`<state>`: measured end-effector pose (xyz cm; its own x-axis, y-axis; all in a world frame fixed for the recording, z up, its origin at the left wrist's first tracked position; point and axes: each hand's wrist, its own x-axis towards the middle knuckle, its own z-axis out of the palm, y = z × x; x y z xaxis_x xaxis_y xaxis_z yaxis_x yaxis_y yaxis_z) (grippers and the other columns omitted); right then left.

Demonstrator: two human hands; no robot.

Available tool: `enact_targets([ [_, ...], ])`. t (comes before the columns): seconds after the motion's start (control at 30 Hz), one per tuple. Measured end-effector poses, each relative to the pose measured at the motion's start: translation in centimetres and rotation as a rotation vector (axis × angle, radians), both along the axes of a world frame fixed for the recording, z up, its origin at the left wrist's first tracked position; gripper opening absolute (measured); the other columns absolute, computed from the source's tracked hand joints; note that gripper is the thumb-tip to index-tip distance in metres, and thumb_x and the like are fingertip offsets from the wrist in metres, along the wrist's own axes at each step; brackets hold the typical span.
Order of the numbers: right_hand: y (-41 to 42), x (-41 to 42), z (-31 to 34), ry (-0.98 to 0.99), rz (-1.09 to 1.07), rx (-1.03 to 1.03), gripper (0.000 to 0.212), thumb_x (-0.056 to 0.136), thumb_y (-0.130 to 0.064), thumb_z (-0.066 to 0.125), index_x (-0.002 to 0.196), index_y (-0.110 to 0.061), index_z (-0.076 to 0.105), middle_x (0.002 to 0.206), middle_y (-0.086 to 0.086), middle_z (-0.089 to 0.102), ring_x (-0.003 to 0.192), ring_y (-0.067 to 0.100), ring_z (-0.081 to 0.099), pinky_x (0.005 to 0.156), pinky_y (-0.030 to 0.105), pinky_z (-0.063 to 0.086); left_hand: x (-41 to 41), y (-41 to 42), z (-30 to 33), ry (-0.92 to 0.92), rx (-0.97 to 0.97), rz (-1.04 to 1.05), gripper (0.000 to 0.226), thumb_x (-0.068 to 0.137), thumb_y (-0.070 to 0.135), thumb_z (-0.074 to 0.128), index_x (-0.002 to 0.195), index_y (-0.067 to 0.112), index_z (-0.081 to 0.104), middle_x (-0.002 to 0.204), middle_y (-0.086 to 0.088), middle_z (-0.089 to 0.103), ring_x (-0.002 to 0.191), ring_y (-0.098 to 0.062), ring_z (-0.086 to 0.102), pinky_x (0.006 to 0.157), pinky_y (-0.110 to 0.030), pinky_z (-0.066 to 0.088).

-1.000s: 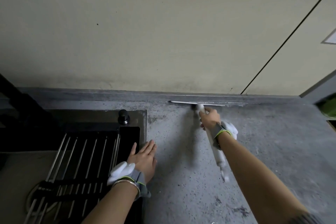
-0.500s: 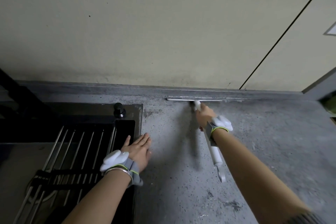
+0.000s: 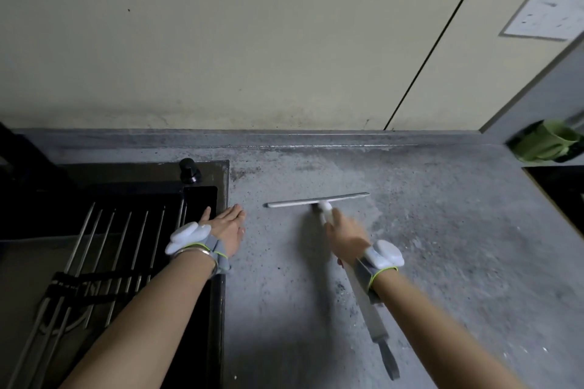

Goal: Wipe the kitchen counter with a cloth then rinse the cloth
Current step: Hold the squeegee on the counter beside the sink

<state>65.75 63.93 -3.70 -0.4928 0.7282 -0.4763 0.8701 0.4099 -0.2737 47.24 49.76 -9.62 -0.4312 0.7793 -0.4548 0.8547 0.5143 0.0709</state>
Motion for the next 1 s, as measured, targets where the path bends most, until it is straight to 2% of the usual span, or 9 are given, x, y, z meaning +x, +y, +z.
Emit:
enact_targets([
  [0.13,-3.4,4.4,-0.7,0.006,0.024,0.030,0.034,0.101,-0.022,0.033,0.132,-0.007,0.035,0.118,0.021,0.058,0.105,0.034,0.058,0.084,0.037,0.045,0.2,0.3,0.3,-0.013,-0.060,-0.031,0.050,0.103,0.026,0.023,0.151,0.014,0.015,0.160,0.002,0.004,0.147,-0.010,0.008,0.118,-0.048,0.003],
  [0.27,-6.6,8.0,-0.6,0.004,0.002,0.024,0.037,0.102,-0.024,0.031,0.136,-0.010,0.031,0.114,0.020,0.060,0.099,0.037,0.062,0.085,0.046,0.051,0.9,0.8,0.9,0.048,-0.077,-0.040,0.049,0.103,0.026,0.026,0.149,0.009,0.020,0.159,-0.001,0.009,0.146,-0.013,0.015,0.117,-0.051,0.007],
  [0.43,-9.5,12.0,-0.4,0.018,0.014,-0.002,0.039,0.102,-0.024,0.029,0.139,-0.012,0.027,0.098,0.012,0.056,0.090,0.033,0.064,0.080,0.044,0.054,1.0,1.5,1.6,0.068,-0.196,-0.047,0.069,0.100,0.046,0.032,0.151,0.006,0.011,0.159,-0.008,0.005,0.147,-0.022,0.011,0.116,-0.050,0.007],
  [0.53,-11.2,14.5,-0.8,0.045,0.014,-0.009,0.036,0.102,-0.025,0.029,0.136,-0.015,0.028,0.088,0.005,0.055,0.070,0.021,0.057,0.068,0.034,0.054,2.2,2.1,1.6,0.090,-0.216,0.028,0.079,0.096,0.058,0.028,0.150,0.003,0.011,0.158,-0.010,0.010,0.145,-0.026,0.013,0.116,-0.047,0.007],
  [0.67,-12.5,16.7,-1.7,0.071,0.037,0.037,0.035,0.102,-0.027,0.028,0.136,-0.018,0.027,0.073,-0.007,0.049,0.052,0.005,0.042,0.044,0.012,0.031,4.3,2.7,1.3,0.123,-0.236,0.146,0.082,0.096,0.060,0.020,0.151,0.001,0.003,0.159,-0.013,-0.001,0.147,-0.029,0.001,0.119,-0.048,0.002],
  [0.77,-13.2,17.6,-2.0,0.146,0.041,0.020,0.037,0.102,-0.030,0.030,0.138,-0.019,0.029,0.066,-0.011,0.046,0.048,-0.002,0.038,0.040,0.011,0.033,5.3,2.9,1.2,0.154,-0.159,0.135,0.073,0.098,0.056,0.015,0.152,0.009,0.002,0.159,-0.014,-0.005,0.146,-0.032,0.000,0.118,-0.052,-0.002],
  [0.87,-12.9,18.0,-1.5,0.291,-0.015,-0.003,0.037,0.101,-0.028,0.037,0.136,-0.018,0.039,0.063,-0.008,0.053,0.041,0.002,0.044,0.040,0.011,0.037,5.6,3.2,1.1,0.152,-0.110,0.087,0.067,0.098,0.055,0.014,0.152,0.020,-0.001,0.159,-0.013,-0.004,0.146,-0.033,0.004,0.115,-0.059,-0.006],
  [1.0,-9.4,17.5,-0.8,0.431,-0.167,-0.014,0.041,0.099,-0.027,0.043,0.138,-0.018,0.040,0.055,-0.009,0.049,0.032,0.004,0.044,0.035,0.014,0.039,5.7,4.1,1.1,0.096,-0.156,0.111,0.079,0.087,0.074,0.018,0.151,0.033,-0.002,0.158,-0.016,0.002,0.143,-0.041,0.009,0.111,-0.065,-0.004],
])
